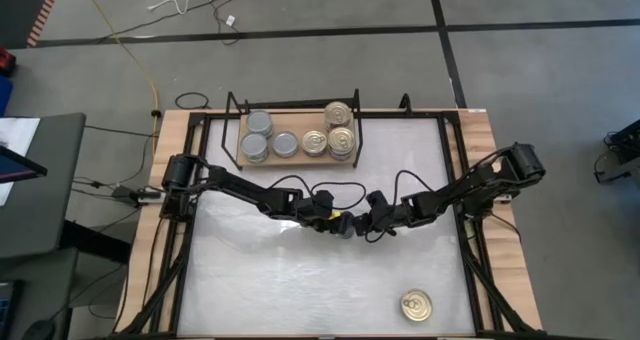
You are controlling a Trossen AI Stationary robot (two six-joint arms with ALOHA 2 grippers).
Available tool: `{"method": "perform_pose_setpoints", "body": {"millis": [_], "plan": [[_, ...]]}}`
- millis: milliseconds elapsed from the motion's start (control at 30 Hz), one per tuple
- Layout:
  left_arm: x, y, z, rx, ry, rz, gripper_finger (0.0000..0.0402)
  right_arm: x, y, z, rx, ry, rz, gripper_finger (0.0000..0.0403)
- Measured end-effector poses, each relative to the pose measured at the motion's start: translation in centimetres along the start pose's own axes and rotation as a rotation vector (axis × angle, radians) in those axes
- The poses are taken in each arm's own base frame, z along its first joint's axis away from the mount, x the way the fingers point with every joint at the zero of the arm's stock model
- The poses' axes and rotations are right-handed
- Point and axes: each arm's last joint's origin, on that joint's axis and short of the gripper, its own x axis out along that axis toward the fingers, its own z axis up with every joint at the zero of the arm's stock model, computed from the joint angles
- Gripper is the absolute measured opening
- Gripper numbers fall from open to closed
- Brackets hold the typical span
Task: Stack canned seafood by type on shelf
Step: Stack the green tuna can on top of the green tuna can on the shelf
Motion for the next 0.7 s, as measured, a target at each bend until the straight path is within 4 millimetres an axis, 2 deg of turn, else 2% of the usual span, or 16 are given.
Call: {"method": "perform_pose_setpoints", "body": {"millis": [233, 367, 467, 567, 700], "plan": [[0.0, -0.1, 0.0, 0.007, 0.0, -0.01, 0.0124, -0.5, 0.2, 0.0, -0.039, 0.016, 0.014, 0.0033], [-0.4, -0.1, -0.3, 0.016, -0.011, 0.032, 0.0124, -1.8, 0.6, 0.2, -0.081, 0.043, 0.026, 0.0042], [-1.5, 0.2, -0.7, 0.026, -0.033, 0.054, 0.0124, -3.0, 0.7, 0.6, -0.115, 0.041, 0.019, 0.0055], [-3.1, 1.5, -0.9, 0.013, -0.043, 0.044, 0.0124, -4.0, 0.6, 1.1, -0.134, 0.033, 0.005, 0.0071], [-5.7, 4.4, -1.0, -0.064, -0.111, -0.03, 0.0124, -4.8, 0.9, 2.1, -0.118, 0.0, 0.026, 0.0094]]}}
